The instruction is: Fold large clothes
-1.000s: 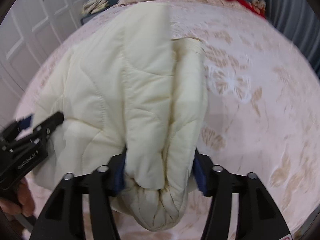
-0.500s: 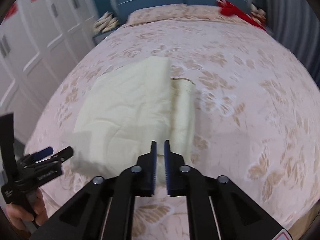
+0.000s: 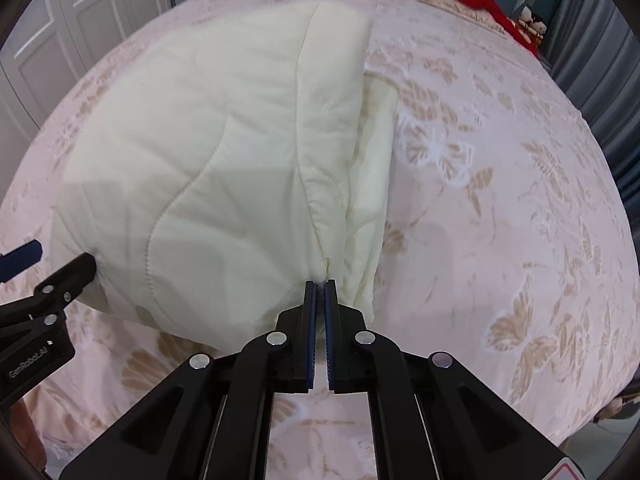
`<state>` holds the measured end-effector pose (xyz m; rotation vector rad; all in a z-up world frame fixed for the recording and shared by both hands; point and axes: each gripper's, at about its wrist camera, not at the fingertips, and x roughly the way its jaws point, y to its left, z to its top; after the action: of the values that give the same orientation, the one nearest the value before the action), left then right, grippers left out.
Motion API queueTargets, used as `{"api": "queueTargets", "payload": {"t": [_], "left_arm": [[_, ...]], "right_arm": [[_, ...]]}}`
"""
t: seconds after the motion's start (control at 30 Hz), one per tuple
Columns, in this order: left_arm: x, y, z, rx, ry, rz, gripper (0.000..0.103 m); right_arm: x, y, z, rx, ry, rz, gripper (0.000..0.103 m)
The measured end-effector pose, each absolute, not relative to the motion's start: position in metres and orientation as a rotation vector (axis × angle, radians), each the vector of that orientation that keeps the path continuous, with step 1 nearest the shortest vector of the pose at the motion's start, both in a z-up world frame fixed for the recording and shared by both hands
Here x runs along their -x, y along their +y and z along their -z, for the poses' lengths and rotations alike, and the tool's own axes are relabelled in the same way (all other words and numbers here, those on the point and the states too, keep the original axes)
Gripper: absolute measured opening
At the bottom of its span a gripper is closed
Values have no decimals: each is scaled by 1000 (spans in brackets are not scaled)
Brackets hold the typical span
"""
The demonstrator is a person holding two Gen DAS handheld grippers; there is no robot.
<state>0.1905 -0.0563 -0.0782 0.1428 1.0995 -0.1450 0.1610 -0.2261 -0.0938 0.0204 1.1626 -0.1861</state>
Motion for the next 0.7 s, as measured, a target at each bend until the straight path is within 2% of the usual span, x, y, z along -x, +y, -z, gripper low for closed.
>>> {"api": "queueTargets", "payload": {"t": [0.7], "left_arm": [[-200, -76, 119, -222, 1153, 127, 84]], "right_arm": [[-179, -236, 133, -109, 1226, 158, 6]]}}
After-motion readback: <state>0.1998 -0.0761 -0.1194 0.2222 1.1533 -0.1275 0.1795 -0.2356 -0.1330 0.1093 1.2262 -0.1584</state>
